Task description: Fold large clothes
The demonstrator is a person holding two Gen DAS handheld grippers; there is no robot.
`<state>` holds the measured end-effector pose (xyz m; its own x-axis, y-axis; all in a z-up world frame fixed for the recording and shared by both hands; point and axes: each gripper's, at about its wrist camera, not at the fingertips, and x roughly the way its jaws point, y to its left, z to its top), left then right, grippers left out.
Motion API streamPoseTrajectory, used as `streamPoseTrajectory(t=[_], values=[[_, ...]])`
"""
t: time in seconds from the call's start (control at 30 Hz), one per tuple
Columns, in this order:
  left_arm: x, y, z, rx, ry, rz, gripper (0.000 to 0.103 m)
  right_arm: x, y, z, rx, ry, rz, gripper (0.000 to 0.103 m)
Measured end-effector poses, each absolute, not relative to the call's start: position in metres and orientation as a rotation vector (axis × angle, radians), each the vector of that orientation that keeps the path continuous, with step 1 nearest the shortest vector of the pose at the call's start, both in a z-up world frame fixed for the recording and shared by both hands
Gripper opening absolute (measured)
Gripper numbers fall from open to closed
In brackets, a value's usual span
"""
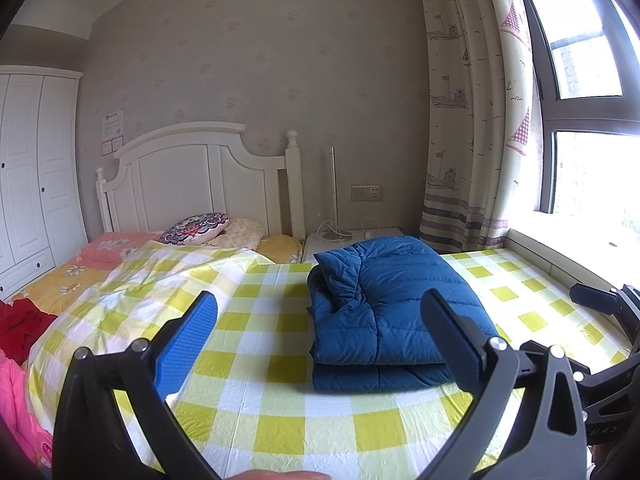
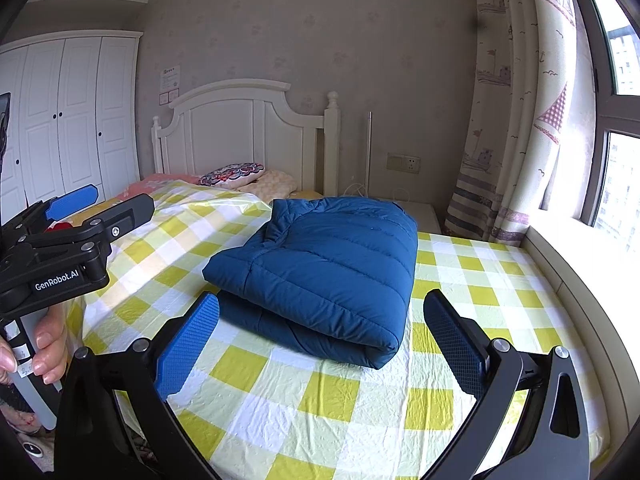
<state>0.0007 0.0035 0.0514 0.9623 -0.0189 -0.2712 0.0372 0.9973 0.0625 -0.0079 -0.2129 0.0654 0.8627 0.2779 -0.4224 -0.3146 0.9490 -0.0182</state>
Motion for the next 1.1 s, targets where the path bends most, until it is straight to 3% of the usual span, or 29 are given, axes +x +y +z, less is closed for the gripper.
streamPoseTrajectory(t=[0.8, 0.97, 1.1], values=[[-0.005, -0.009, 0.045, 0.111, 0.235, -0.053, 0.101, -0.007, -0.211, 0.061, -0.094, 0.447, 0.328, 0.098], [0.030, -0.007, 0.024, 0.122, 0.364, -0.151, 0.101, 0.011, -0.217, 0.043, -0.080, 0.502, 0.334, 0.098], [0.099, 0.041, 0.007, 0.158, 0.472, -0.073, 0.101, 0.044, -0.269, 0.042, -0.013, 0.527, 0.250, 0.098]])
